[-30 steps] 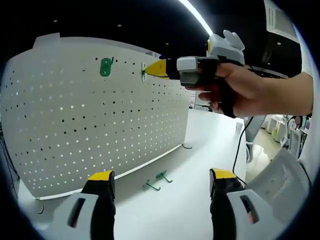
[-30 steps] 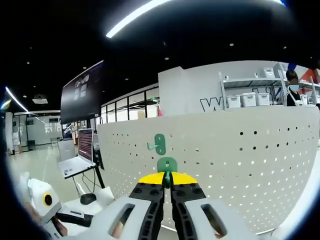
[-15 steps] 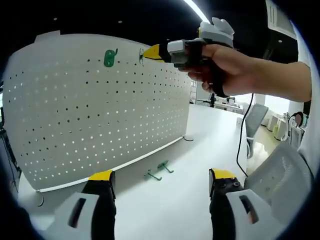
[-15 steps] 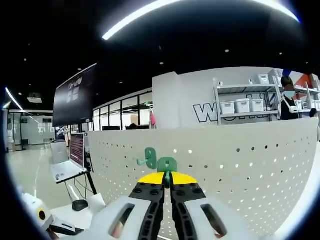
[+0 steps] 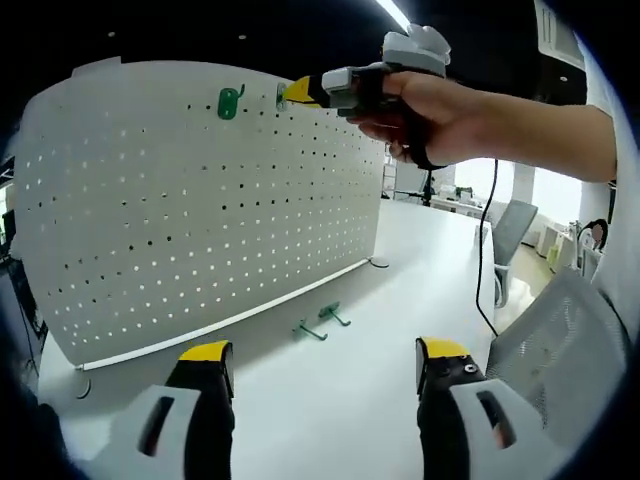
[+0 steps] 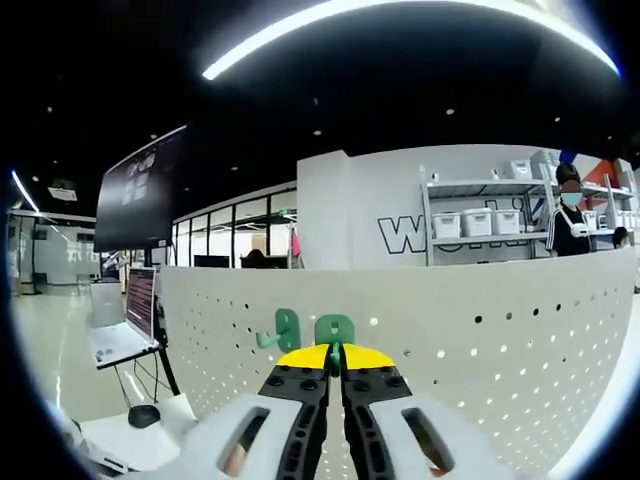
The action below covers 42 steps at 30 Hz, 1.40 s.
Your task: Insert the hook assembly into the mounting plate slot until the hook locks in place.
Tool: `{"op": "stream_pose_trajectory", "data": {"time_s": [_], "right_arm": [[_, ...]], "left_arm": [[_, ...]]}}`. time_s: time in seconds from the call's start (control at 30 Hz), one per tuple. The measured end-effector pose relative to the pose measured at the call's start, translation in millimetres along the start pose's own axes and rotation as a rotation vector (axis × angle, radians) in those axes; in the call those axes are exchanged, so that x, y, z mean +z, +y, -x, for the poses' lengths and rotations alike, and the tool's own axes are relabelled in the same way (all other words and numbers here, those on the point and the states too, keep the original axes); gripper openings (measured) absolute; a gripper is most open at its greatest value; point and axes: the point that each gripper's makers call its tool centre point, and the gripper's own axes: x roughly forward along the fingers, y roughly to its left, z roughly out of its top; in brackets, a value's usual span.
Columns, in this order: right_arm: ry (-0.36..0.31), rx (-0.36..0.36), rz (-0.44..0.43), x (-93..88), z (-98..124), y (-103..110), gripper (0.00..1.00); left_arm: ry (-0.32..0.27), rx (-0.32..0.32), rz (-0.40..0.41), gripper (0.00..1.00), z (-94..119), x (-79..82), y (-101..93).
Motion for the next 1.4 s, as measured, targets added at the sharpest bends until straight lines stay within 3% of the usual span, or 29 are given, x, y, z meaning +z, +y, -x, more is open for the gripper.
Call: {"op": "stream_pose_trajectory", "data": {"time_s": [0.57, 1.4], "right_arm": [[-0.013, -0.019, 0.014, 0.2, -14.8, -3.9, 0.01], [-0.004, -0.025, 0.016, -6.0, -25.7, -4.0, 0.01]], "left_arm": [[0.011, 0.016, 0.028, 0.76, 6.4, -11.1, 4.2], [0.012, 0.032, 0.045, 0.75, 6.0, -14.0, 8.3]]}}
